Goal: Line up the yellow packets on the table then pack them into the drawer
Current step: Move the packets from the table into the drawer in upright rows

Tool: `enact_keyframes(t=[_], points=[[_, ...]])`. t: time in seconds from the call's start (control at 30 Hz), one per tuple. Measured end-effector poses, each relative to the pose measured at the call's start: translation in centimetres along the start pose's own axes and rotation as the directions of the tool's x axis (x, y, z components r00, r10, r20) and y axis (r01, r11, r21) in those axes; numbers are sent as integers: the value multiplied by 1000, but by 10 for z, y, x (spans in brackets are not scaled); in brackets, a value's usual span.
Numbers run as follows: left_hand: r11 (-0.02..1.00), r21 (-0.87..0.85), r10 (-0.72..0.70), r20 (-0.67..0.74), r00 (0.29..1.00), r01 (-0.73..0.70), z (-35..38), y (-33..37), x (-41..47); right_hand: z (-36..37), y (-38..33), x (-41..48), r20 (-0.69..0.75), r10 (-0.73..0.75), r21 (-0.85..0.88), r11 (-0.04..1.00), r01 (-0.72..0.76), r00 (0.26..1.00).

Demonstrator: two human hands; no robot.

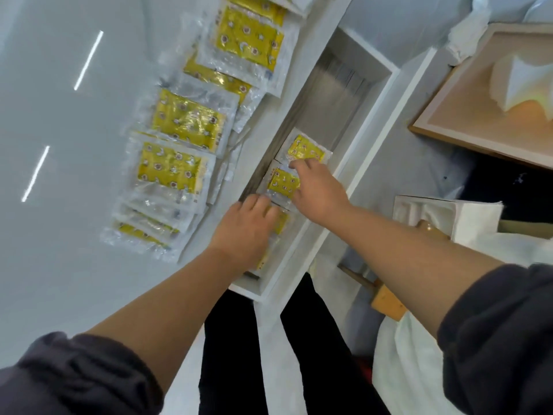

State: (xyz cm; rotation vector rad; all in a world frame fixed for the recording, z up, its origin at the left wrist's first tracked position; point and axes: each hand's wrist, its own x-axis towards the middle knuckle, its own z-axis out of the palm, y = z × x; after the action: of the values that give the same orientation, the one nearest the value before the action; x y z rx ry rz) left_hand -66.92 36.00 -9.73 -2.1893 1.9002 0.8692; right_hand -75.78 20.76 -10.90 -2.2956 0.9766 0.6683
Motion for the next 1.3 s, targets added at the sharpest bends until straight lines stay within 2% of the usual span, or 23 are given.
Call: enact_keyframes(t=[0.1,0.17,0.23,0.3,0.37,0.4,0.43,0.47,0.53,0.7,0.8,0.87,0.97,1.0,1.1,1.17,1.23,1.3], points=[[993,-91,-80,-43,996,76,-35,-19,-35,-11,-32,-28,32,96,106,989,-99,995],[964,-168,-219,-62,974,206,-45,-38,-60,-11,-55,-41,105,165,225,957,-185,981],[880,-265,-425,-69,903,394,-45,-60,-83,-7,-80,-47,215,216,346,895,-281,952],[711,-343,-658,-17,753,614,-40,-81,-99,0,-105,-50,318,247,435,819,-373,915],[473,-441,-821,95,563,763,-33,-102,-107,11,-127,-50,407,263,501,737,-454,875],[341,-514,-857,174,485,787,-30,-111,-108,17,-136,-48,448,276,521,693,-499,851],[221,-582,-862,258,436,783,-27,-121,-107,24,-144,-47,485,293,535,645,-545,824],[139,-627,-846,327,421,767,-23,-129,-106,31,-151,-45,517,310,553,590,-588,798],[113,-660,-810,372,454,743,-17,-139,-104,44,-162,-41,558,336,585,489,-647,758],[253,-647,-756,332,564,719,-15,-149,-94,61,-175,-35,629,375,624,280,-730,681],[300,-643,-714,338,613,704,-15,-149,-92,62,-182,-34,644,358,649,212,-730,676],[305,-647,-736,305,604,699,-16,-149,-94,62,-186,-32,636,382,649,206,-732,671],[284,-630,-799,261,542,722,-16,-150,-96,64,-189,-30,578,429,652,269,-709,694],[260,-626,-810,274,519,735,-16,-151,-97,65,-191,-30,575,438,666,241,-706,691],[146,-642,-814,354,460,753,-16,-155,-98,68,-198,-30,616,431,712,56,-700,660],[112,-647,-817,372,441,754,-18,-160,-100,72,-200,-29,631,417,724,-13,-690,654],[134,-631,-798,388,461,764,-20,-168,-103,72,-199,-32,672,370,712,-85,-697,641],[133,-650,-713,462,527,749,-21,-176,-108,68,-198,-38,722,285,680,-124,-723,630]])
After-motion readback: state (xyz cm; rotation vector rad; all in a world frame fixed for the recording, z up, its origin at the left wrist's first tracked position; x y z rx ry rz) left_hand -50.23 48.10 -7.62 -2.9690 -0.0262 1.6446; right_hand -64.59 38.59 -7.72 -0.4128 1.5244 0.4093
